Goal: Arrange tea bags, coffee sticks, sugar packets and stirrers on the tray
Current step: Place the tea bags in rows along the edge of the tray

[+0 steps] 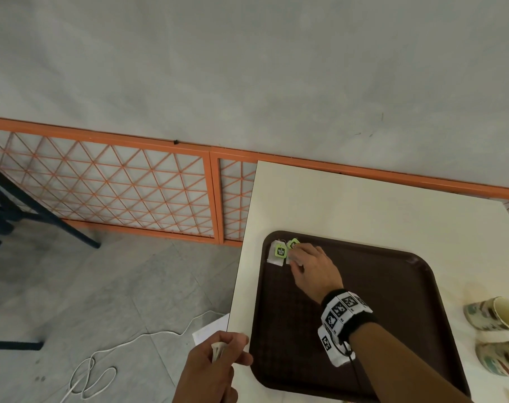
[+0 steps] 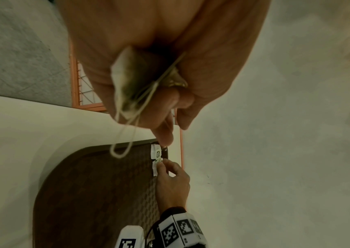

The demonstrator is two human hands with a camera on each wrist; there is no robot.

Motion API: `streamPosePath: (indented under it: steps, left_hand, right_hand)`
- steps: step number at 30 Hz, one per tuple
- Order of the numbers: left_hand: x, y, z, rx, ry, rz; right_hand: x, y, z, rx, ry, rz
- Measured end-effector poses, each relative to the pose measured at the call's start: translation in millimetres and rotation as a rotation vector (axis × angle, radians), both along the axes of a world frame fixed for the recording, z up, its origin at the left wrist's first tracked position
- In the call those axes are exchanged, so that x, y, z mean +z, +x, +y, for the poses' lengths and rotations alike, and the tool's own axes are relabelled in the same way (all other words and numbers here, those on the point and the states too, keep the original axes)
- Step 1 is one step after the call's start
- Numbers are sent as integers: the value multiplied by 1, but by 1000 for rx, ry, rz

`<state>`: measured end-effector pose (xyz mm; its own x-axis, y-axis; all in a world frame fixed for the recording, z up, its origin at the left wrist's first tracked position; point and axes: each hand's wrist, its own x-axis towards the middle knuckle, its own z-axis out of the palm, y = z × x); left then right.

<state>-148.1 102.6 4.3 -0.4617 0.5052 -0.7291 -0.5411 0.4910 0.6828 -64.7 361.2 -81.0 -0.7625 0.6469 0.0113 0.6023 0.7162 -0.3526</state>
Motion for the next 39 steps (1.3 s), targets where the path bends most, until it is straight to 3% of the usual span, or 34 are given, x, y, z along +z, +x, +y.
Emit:
streamPosePath:
  steps: [4,15,18,21,23,27,30,33,39]
  left_hand:
    - [1,2,0,-6,-20,15]
    - [4,-3,-4,31,-3,-48]
    - [10,-3,-1,108,46,-223]
    - [16,1,1,374,276,-565]
    - [17,4,7,492,424,-695]
    - [14,12,26,581,511,-772]
    - [14,24,32,589,481,-807]
    - [21,36,33,602,468,-870]
    - [35,53,35,569,434,-892]
  right_hand:
    - [-3,-7,-10,36,79,0]
    - [-10,-13,-2,88,57,-17]
    - [9,-8,-9,79,21,10]
    - [47,6,-38,65,-60,184]
    - [82,22,-72,129,-173,296]
    - [133,56,-136,402,-422,299]
    - [130,72,-153,536,-250,273]
    - [122,83,-151,539,-99,383]
    - [130,108,-146,401,-170,499]
